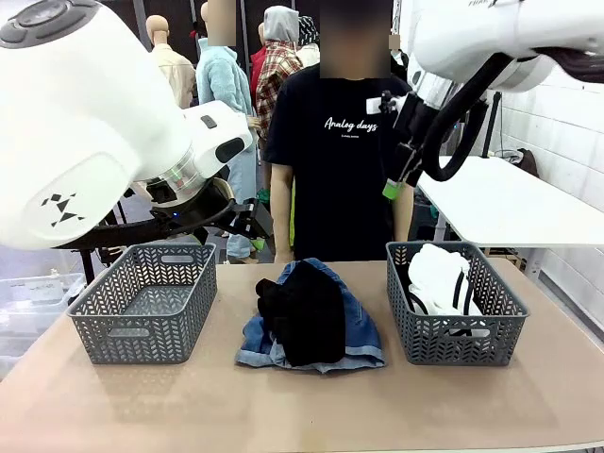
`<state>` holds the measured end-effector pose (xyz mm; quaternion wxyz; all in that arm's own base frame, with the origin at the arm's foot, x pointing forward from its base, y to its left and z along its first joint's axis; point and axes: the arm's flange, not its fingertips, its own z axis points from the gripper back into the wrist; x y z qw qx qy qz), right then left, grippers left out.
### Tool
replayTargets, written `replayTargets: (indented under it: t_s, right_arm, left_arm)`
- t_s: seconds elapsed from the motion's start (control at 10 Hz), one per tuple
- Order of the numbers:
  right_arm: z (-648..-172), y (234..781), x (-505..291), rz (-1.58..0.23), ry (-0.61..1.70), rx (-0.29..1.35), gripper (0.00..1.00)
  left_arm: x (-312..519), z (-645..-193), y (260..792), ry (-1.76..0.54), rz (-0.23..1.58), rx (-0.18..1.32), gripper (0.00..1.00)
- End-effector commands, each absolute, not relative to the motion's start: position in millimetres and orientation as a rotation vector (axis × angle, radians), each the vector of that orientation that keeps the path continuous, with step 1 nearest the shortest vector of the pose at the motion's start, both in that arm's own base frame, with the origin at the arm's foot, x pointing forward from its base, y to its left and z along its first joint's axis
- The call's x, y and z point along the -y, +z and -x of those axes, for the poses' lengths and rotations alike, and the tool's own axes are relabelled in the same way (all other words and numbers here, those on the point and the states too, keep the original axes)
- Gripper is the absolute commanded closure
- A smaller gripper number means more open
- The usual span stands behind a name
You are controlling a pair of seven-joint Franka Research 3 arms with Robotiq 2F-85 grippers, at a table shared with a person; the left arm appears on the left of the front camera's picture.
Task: Sort the tops and bottoms.
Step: Lift clothes from the center of the table with your left hand.
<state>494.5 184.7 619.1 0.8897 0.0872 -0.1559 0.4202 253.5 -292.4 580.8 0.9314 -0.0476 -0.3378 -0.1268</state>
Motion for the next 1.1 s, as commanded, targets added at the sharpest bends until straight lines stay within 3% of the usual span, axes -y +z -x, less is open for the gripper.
replayTargets:
  t_s: [0.0, 0.6, 0.7, 1.0]
  right_arm:
    - [-468.9, 611.5, -182.3, -0.203, 0.911, 0.402, 0.00]
    - [-471.8, 608.2, -170.1, -0.302, 0.896, 0.357, 0.00]
    - [-460.7, 620.8, -178.6, -0.209, 0.865, 0.363, 0.00]
    - [-460.7, 620.8, -178.6, -0.209, 0.865, 0.363, 0.00]
  left_arm:
    - [289.9, -254.3, 580.4, -0.262, 0.107, 0.693, 0.04]
    - [289.9, -254.3, 580.4, -0.262, 0.107, 0.693, 0.04]
    - [289.9, -254.3, 580.4, -0.262, 0.107, 0.693, 0.04]
    - [292.4, -253.4, 580.9, -0.260, 0.097, 0.692, 0.04]
